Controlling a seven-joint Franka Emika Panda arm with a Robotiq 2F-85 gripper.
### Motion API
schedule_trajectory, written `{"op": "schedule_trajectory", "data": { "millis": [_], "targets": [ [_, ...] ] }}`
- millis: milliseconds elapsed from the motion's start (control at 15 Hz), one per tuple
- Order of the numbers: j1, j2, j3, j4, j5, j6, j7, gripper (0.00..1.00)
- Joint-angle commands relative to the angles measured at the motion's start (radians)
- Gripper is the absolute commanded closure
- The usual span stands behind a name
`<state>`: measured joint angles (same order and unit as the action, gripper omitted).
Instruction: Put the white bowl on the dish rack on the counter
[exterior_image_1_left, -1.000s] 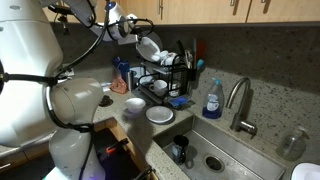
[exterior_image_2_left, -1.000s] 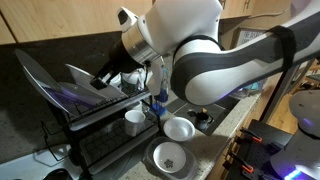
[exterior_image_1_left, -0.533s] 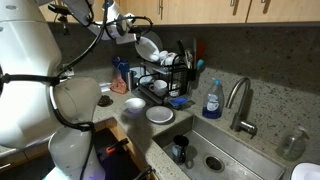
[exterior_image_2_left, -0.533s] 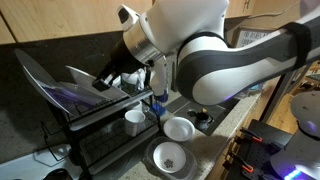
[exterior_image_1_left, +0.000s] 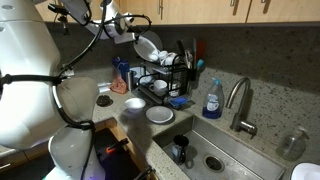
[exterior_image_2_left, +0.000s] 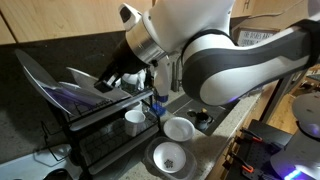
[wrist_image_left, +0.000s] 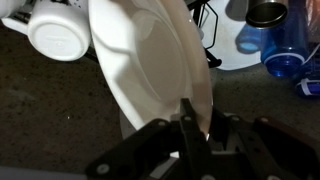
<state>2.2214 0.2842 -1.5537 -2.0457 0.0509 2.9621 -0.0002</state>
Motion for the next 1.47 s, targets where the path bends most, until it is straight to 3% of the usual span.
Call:
{"op": "schedule_trajectory", "data": {
  "millis": [0, 733, 1400],
  "targets": [
    [0.065, 0.008, -0.069, -0.005, -0.014, -0.014, -0.017, 0.96],
    [0.167, 0.024, -0.154, -0.027, -0.012, -0.078, -0.070, 0.96],
    [0.190, 0.053, -0.173, -0.043, -0.007, -0.133, -0.126, 0.96]
  ]
}}
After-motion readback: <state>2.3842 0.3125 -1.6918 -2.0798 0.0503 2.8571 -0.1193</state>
